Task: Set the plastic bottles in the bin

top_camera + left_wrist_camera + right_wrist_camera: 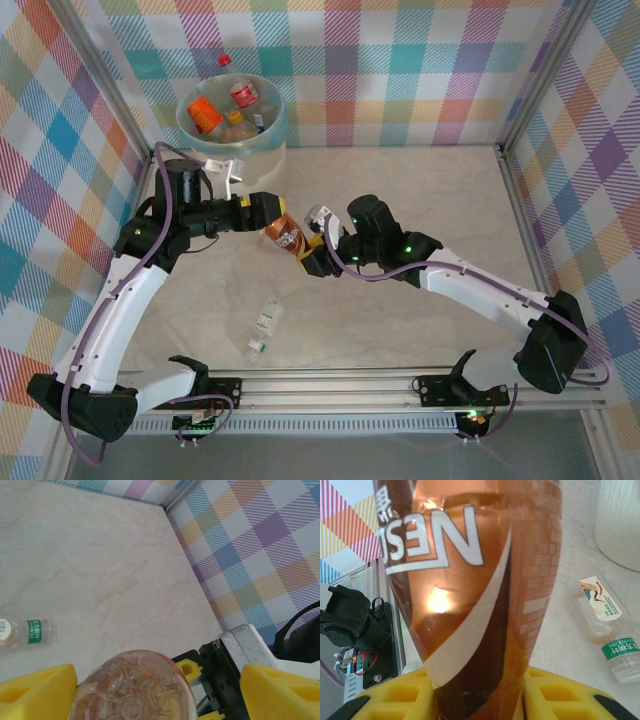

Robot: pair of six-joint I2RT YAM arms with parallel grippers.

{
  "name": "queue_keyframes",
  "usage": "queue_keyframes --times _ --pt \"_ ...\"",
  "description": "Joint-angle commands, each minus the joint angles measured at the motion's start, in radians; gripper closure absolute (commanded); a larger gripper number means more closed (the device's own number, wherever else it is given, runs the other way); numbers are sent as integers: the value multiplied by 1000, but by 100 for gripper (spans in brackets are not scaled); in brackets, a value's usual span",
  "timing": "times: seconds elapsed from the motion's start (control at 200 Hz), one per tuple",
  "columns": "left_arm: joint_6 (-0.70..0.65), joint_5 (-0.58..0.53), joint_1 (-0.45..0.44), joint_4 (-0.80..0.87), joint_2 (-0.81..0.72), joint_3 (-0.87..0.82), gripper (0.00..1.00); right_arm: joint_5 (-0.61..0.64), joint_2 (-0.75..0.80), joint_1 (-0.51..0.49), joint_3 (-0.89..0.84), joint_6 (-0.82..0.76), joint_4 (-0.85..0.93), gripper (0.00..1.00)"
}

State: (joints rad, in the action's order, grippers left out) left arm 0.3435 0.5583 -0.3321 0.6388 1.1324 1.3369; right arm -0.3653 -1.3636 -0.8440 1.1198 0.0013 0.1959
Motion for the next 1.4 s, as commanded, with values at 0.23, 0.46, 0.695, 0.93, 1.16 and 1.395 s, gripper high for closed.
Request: queue_keyframes --times 0.23,0.46,0.695,0.93,1.16,1.395 --pt "15 15 -19 15 4 -20 15 -20 50 2 -22 22 -109 70" --pt "23 -17 -19 10 16 -12 12 -4 55 2 -18 8 -110 70" --pt "50 37 -19 -39 22 -14 37 -5 35 2 -12 3 -105 66" --pt "88 -67 -19 -64 -18 6 46 28 16 2 -3 23 -121 48" --pt "71 -355 2 -56 -12 159 48 188 -19 2 79 38 -112 8" --pt "22 -597 126 -78 159 413 48 286 -57 5 155 32 -135 0"
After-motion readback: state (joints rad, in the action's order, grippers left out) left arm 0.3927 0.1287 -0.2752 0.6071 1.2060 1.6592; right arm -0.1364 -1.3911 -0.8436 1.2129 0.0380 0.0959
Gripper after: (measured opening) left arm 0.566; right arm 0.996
